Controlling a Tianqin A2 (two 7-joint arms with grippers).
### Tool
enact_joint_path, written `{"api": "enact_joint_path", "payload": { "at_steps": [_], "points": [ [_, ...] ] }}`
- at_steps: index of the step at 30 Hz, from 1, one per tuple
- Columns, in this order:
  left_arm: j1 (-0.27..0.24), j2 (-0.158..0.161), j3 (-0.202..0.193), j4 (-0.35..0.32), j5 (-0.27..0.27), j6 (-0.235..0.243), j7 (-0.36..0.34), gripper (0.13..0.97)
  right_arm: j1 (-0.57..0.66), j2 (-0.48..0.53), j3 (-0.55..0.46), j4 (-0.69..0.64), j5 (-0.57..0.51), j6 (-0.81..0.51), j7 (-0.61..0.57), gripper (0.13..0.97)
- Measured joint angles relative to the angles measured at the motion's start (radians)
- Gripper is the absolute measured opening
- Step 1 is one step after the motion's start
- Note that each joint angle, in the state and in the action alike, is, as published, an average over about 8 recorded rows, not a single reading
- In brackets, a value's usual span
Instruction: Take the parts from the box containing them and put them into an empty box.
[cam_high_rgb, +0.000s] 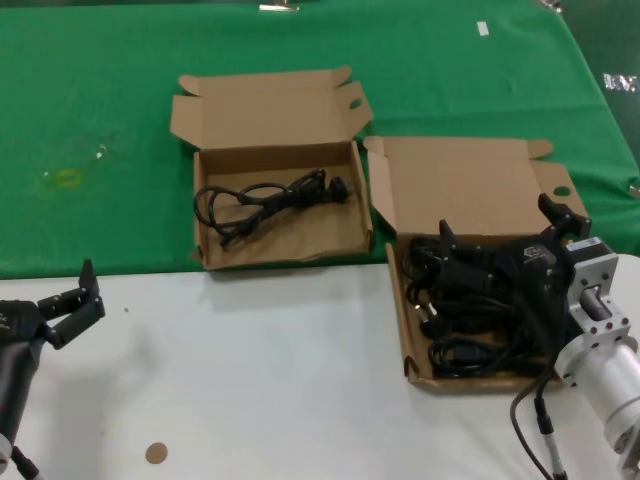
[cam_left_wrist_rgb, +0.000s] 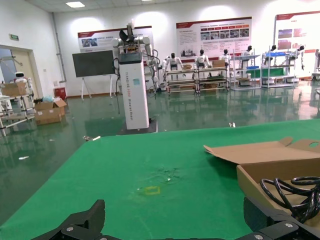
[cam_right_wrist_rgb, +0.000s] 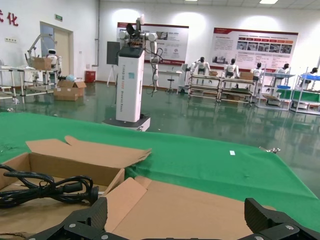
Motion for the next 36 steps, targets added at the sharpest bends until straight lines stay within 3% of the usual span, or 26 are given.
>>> {"api": "enact_joint_path", "payload": {
  "at_steps": [36],
  "points": [
    [0.000, 0.000, 0.000, 0.000, 0.000, 0.000, 0.000, 0.966, 0.000, 0.000, 0.000, 0.000, 0.000, 0.000, 0.000, 0.966]
  ]
}}
